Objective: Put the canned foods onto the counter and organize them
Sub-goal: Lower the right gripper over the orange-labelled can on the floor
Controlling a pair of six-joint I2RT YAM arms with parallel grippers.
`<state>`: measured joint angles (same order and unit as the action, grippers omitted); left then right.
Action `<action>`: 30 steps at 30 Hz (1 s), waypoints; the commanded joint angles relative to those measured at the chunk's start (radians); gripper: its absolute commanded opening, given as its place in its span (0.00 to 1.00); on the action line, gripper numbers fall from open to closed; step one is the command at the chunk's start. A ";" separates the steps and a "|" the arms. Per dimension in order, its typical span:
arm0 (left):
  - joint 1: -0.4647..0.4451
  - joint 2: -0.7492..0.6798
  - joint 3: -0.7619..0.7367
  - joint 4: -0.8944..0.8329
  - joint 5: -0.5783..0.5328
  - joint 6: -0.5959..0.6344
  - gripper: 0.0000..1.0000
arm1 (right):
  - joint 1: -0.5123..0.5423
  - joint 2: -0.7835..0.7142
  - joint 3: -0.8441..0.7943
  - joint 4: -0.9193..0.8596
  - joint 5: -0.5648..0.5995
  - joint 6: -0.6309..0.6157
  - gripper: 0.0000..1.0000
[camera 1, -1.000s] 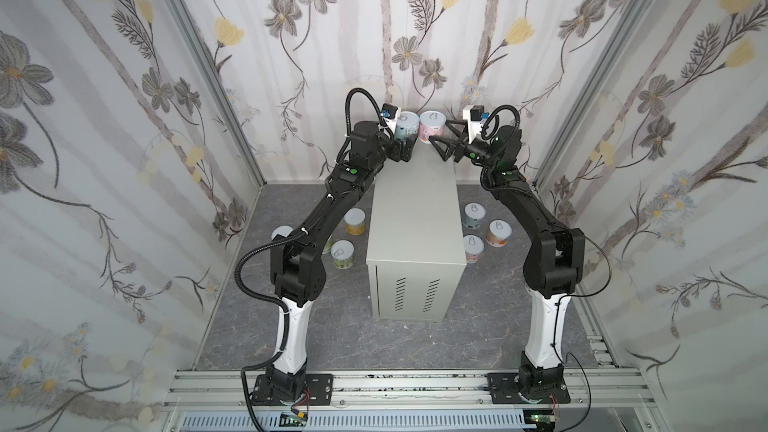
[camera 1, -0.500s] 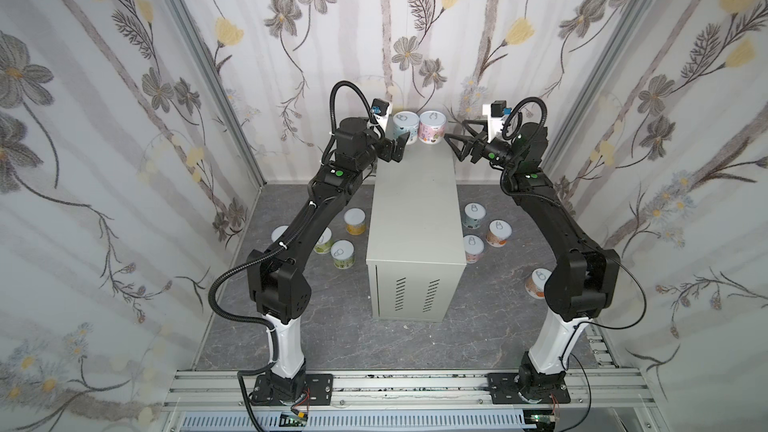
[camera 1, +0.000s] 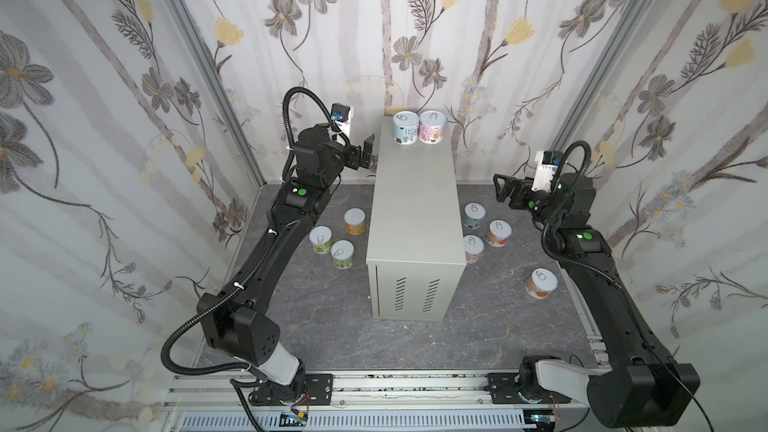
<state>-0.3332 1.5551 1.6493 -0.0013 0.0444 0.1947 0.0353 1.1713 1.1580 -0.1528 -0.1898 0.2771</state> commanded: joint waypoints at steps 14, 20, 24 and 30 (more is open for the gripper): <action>0.030 -0.105 -0.152 0.035 0.002 -0.017 1.00 | -0.110 -0.212 -0.296 -0.505 0.324 0.254 1.00; 0.031 -0.106 -0.161 0.011 0.013 -0.023 1.00 | -0.181 -0.339 -0.388 -0.609 0.387 0.385 1.00; 0.033 -0.111 -0.182 0.020 0.014 -0.027 1.00 | -0.246 -0.357 -0.436 -0.606 0.376 0.373 1.00; 0.036 -0.121 -0.208 0.015 0.002 -0.027 1.00 | -0.318 -0.303 -0.448 -0.532 0.267 0.315 1.00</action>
<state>-0.3000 1.4479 1.4479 0.0017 0.0536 0.1711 -0.2707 0.8421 0.7143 -0.7334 0.1337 0.6193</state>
